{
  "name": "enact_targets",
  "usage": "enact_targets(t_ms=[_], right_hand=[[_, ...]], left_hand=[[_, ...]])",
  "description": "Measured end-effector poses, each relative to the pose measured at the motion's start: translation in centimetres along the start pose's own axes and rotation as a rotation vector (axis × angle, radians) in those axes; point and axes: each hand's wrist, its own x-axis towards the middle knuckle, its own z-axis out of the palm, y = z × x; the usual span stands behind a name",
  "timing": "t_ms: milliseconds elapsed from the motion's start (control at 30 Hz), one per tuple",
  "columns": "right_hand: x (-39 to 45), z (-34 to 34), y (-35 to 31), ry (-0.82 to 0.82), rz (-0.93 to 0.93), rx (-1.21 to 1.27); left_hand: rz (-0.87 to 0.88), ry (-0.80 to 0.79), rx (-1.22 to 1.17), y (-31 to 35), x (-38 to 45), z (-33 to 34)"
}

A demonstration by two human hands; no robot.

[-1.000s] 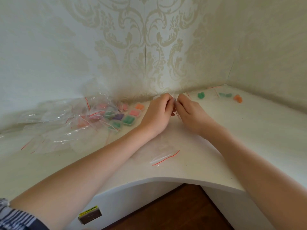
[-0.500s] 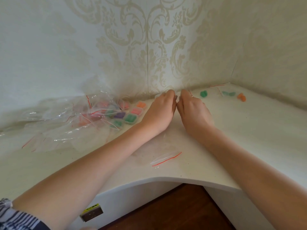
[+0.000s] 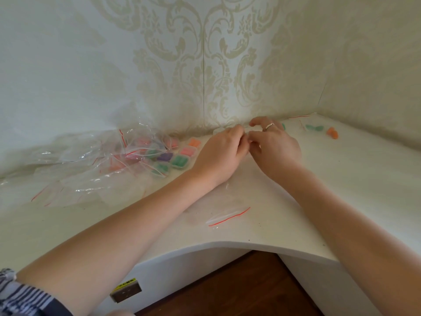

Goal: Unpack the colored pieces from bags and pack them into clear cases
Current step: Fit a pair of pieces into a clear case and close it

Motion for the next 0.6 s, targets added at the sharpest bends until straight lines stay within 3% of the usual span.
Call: enact_targets(t_ms=[133, 200, 267, 367, 467, 533, 600], right_hand=[[0.0, 0.0, -0.3, -0.094, 0.115, 0.004], [0.1, 0.1, -0.4, -0.071, 0.143, 0.1], [0.2, 0.3, -0.2, -0.027, 0.189, 0.285], [0.6, 0.4, 0.4, 0.043, 0.356, 0.641], [1.1, 0.5, 0.9, 0.005, 0.477, 0.819], [1.2, 0.4, 1.0, -0.013, 0.495, 0.913], [1.0, 0.3, 1.0, -0.024, 0.495, 0.979]], left_hand=[[0.175, 0.033, 0.068, 0.6, -0.3, 0.4], [0.152, 0.038, 0.038, 0.5, -0.3, 0.3], [-0.001, 0.038, -0.108, 0.3, 0.0, 0.0], [-0.42, 0.059, -0.375, -0.3, 0.5, -0.2], [-0.735, 0.03, -0.642, -1.1, 0.9, -0.1], [-0.846, -0.006, -0.891, -1.3, 1.2, -0.1], [-0.843, -0.023, -1.085, -1.5, 1.3, -0.1]])
